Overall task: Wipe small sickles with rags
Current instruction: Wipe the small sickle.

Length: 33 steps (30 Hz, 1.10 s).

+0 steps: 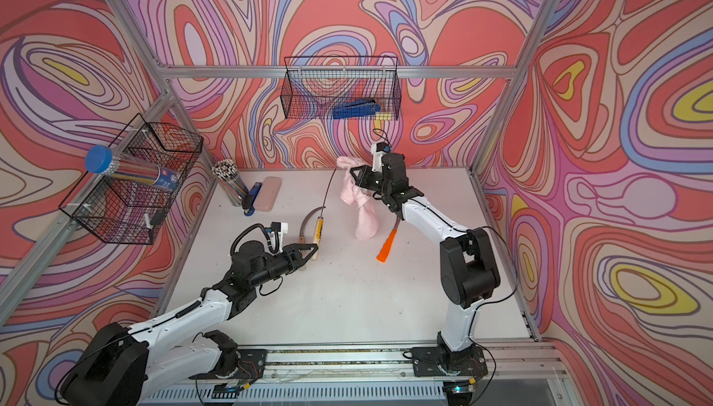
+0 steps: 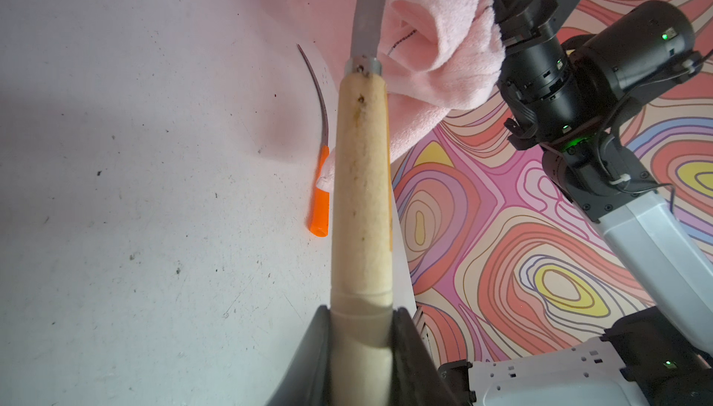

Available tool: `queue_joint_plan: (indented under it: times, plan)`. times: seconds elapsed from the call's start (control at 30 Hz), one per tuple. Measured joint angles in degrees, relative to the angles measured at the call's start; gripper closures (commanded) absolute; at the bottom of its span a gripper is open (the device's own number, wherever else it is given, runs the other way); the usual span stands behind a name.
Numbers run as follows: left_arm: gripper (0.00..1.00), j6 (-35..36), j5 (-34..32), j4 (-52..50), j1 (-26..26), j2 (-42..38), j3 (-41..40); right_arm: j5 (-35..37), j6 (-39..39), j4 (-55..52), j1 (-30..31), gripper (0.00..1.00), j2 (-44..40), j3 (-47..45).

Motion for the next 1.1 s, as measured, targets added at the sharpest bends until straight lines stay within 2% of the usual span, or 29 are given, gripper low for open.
queue_joint_plan:
  times: [0.27,0.5,0.8,1.1]
  plan:
    - [1.0,0.07,-0.74,-0.02,0.0,-0.04,0.0,0.22,-1.92,-1.68,7.04,1.0,3.04,2.69]
    - [1.0,0.24,-0.9,-0.02,0.0,-0.09,0.0,2.58,-3.52,-3.85,6.78,1.0,2.43,3.34]
    - [1.0,0.42,-0.92,0.0,0.0,-0.11,0.0,4.81,-5.14,-7.61,6.67,1.0,1.81,8.52]
    - [1.0,0.42,-0.94,-0.02,0.0,-0.33,0.0,5.2,-5.35,-7.45,6.67,1.0,1.38,8.39]
